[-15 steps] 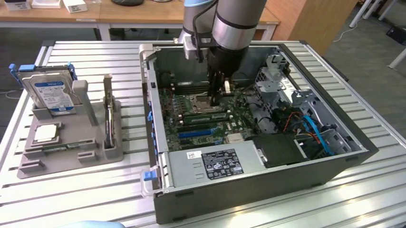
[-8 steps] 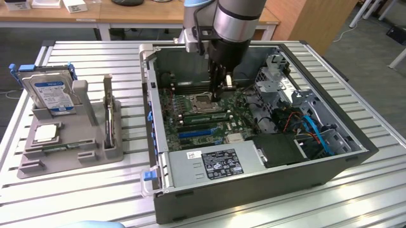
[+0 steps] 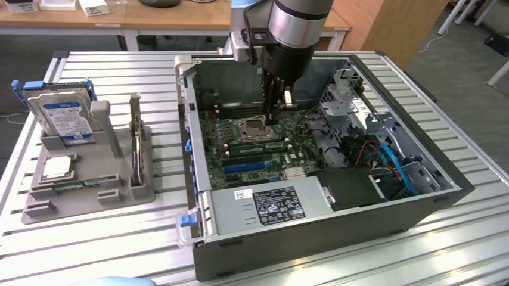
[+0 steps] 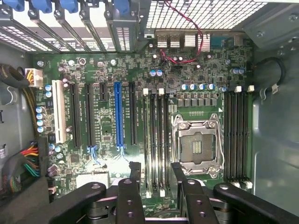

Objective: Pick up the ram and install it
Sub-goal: 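Insert the ram into the slot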

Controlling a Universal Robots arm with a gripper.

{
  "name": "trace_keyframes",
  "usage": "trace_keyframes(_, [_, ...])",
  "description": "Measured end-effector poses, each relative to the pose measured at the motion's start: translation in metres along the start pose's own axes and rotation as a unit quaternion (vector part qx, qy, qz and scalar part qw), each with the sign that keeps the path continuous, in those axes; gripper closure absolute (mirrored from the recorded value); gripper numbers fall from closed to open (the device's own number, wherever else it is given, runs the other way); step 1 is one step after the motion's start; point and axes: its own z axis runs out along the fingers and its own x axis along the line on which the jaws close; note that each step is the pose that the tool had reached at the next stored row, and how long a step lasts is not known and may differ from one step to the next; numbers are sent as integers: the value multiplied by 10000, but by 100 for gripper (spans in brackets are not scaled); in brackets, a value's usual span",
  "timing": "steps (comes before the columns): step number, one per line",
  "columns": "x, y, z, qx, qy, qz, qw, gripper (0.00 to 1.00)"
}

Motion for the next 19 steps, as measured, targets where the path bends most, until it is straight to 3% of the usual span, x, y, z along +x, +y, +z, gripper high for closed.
trace_keyframes(7, [0, 0, -1, -1, 1, 0, 10000, 61])
trace_keyframes(15, [0, 0, -1, 0, 1, 0, 10000, 90])
trace_keyframes(19, [0, 0, -1, 0, 1, 0, 10000, 90])
